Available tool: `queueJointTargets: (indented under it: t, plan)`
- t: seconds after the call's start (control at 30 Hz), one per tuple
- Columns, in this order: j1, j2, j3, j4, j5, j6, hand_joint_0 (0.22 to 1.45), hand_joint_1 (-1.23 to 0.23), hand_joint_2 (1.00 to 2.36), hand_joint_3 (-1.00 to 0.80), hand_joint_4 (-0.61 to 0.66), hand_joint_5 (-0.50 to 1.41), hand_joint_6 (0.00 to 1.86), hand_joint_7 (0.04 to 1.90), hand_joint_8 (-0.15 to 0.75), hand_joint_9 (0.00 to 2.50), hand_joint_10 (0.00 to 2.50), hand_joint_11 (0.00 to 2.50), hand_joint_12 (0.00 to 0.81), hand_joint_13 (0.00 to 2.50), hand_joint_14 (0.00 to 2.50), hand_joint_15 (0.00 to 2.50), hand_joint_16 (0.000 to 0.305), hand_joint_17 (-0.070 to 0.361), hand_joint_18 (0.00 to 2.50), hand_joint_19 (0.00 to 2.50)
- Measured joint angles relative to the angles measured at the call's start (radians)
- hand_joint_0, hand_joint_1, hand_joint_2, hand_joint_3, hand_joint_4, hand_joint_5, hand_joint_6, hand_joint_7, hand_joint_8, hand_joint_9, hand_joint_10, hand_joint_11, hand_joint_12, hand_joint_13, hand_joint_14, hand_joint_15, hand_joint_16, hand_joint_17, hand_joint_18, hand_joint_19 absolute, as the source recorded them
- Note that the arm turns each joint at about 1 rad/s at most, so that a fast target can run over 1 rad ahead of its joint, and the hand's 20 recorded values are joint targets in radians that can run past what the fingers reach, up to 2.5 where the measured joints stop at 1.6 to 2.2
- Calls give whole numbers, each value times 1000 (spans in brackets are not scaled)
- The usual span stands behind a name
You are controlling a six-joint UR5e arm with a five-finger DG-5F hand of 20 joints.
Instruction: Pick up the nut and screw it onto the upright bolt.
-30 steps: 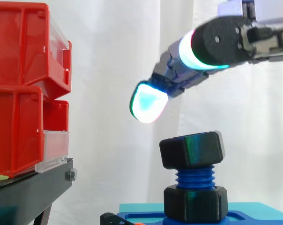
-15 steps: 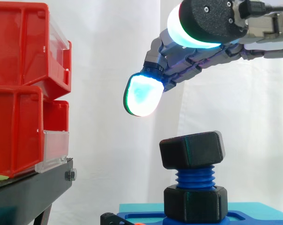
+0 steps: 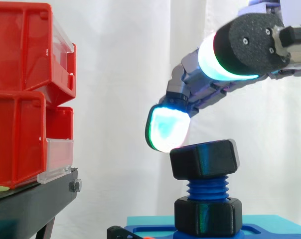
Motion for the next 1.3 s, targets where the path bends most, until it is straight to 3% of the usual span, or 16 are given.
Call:
queueJointTargets:
  t: [0.27,0.57,0.9,1.3]
  plan:
    - [-2,1,0,-51,-1,17,449,-132,1000,-500,188,-142,502,821,243,298,0,0,361,289,0,0,43,97,0,0]
    - [-11,1,0,-60,-17,17,451,-131,1000,-500,199,-140,503,848,241,295,0,0,360,288,0,0,43,96,0,0]
    - [-25,2,5,-113,-36,17,462,-140,1000,-500,242,-111,503,1090,250,327,0,0,346,336,0,0,39,88,0,0]
    - [-60,2,53,-208,-73,12,476,-157,1000,-500,216,-83,514,1311,257,389,0,0,334,387,0,0,36,80,0,0]
